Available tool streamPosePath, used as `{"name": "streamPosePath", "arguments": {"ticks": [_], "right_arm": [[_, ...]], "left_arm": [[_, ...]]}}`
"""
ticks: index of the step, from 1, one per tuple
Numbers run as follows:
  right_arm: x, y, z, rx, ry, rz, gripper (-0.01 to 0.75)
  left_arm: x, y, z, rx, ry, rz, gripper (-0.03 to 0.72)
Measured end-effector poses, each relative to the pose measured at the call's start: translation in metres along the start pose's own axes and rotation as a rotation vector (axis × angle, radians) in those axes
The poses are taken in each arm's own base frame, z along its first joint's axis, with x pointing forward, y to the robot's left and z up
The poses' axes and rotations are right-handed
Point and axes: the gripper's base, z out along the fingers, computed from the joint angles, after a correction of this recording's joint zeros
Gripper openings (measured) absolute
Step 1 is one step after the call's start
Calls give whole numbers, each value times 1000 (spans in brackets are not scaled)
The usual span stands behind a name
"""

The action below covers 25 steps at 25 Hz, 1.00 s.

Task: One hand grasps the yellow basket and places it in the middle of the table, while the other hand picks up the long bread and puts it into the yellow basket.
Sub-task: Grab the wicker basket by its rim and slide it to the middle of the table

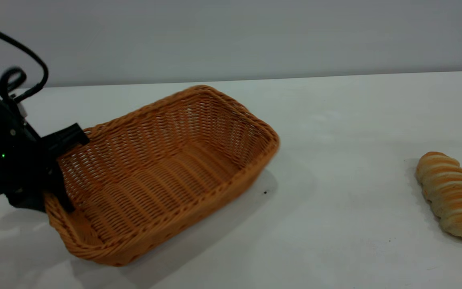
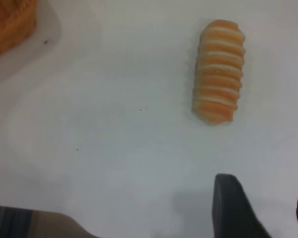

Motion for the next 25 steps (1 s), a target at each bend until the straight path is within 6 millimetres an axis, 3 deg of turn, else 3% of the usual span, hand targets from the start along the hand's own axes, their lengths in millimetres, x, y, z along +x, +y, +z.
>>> {"name": "streamPosePath", "arguments": {"ticks": [8, 14, 25], "right_arm": [[0, 0, 0, -4, 0, 3, 359], [0, 0, 0, -4, 1, 4, 359], [0, 0, 0, -4, 1, 4, 359]], "left_arm": [[1, -32, -15, 236, 86, 278, 117], [-7, -51, -24, 330, 73, 389, 117], [-23, -60, 6, 266, 188, 540, 117]]}}
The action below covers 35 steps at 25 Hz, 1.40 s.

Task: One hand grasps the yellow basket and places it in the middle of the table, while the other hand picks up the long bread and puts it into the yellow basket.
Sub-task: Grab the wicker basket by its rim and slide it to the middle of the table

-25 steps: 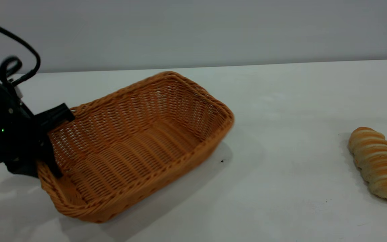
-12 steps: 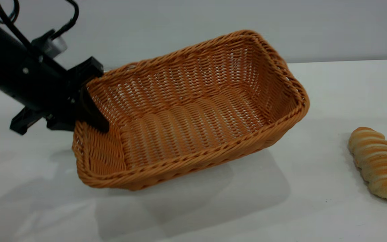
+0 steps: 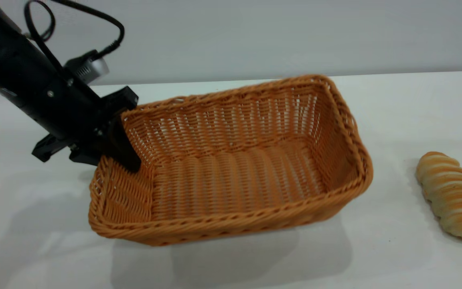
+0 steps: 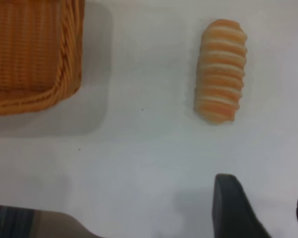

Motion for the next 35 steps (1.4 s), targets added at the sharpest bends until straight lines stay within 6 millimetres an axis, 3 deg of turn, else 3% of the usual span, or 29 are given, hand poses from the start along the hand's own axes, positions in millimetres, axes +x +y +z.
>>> {"name": "streamPosePath", "arguments": {"ticks": [12, 14, 21, 23, 29, 35], "right_arm": [[-1, 0, 0, 2, -6, -3, 359], [-1, 0, 0, 2, -14, -5, 359], [-6, 1, 0, -8, -66, -5, 359], [-8, 1, 0, -12, -83, -6, 359], [-15, 3, 16, -9, -59, -63, 390], [-24, 7, 55, -3, 36, -99, 524]], "left_arm": [[-7, 13, 22, -26, 33, -7, 124], [-7, 13, 23, -27, 29, -10, 183], [-8, 12, 23, -19, 25, -20, 595], [-7, 12, 23, -15, 32, -21, 652], [-8, 8, 17, -4, 26, 24, 651], [-10, -3, -1, 5, -19, 103, 610]]}}
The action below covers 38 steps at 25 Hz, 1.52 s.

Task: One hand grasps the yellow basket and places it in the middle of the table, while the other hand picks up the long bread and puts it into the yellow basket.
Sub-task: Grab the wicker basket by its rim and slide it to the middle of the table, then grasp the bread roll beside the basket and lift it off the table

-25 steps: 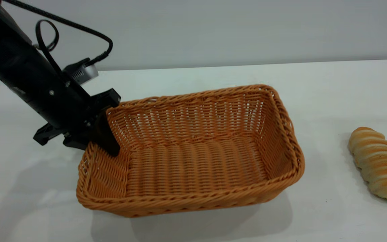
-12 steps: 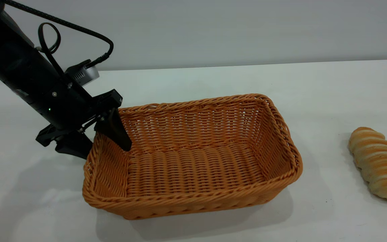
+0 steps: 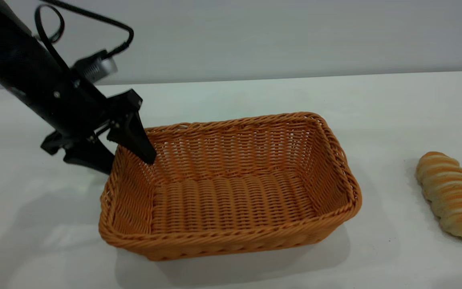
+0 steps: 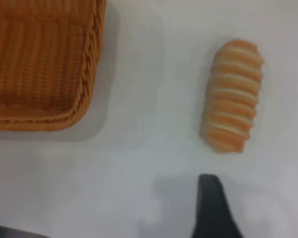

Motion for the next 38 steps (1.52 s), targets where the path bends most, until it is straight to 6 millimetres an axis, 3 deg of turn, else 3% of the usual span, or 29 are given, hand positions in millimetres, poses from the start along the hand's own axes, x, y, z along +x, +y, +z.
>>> {"name": "streamPosePath", "arguments": {"ticks": [6, 20, 28, 38], "right_arm": [[-12, 3, 51, 3, 132, -8, 637], [-41, 3, 165, 33, 421, 22, 630], [-38, -34, 211, 76, 569, 134, 612], [-26, -47, 252, 60, 651, 128, 589]], "left_arm": [[-2, -7, -12, 3, -33, 44, 597], [1, -28, -47, 33, -67, 156, 593], [4, -48, -82, 43, -146, 220, 593], [19, -70, -130, 16, -216, 345, 593]]}}
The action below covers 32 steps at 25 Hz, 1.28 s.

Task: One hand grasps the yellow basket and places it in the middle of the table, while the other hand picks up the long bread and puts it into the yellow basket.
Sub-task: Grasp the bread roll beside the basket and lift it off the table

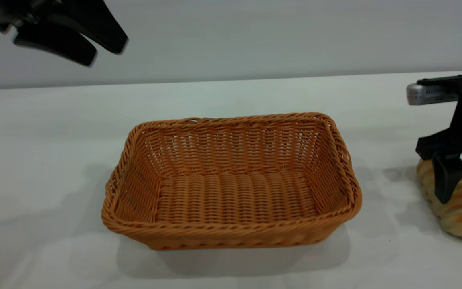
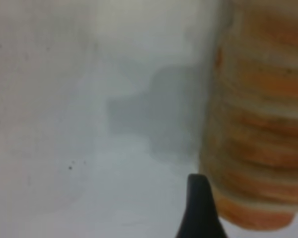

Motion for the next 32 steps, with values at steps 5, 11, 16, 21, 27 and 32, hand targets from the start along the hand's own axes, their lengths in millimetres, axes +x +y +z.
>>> {"name": "streamPosePath", "arguments": {"ticks": [5, 11, 16, 21, 27, 32], "right_arm": [[-8, 0, 6, -1, -1, -20, 589], [-11, -3, 19, 5, 24, -24, 589], [-12, -13, 26, 5, 36, -2, 588], [-12, -14, 32, 5, 49, 1, 487], [-12, -15, 32, 14, 49, -11, 119], [-12, -16, 32, 20, 50, -20, 69]], "left_arm": [[1, -13, -26, -20, -46, 60, 592], [4, -26, -52, -56, -88, 128, 592], [11, -28, -70, -152, -84, 122, 591], [18, -23, -73, -211, -40, 60, 591], [20, -23, -73, -219, -34, 48, 588], [20, -22, -73, -221, -33, 44, 588]]}}
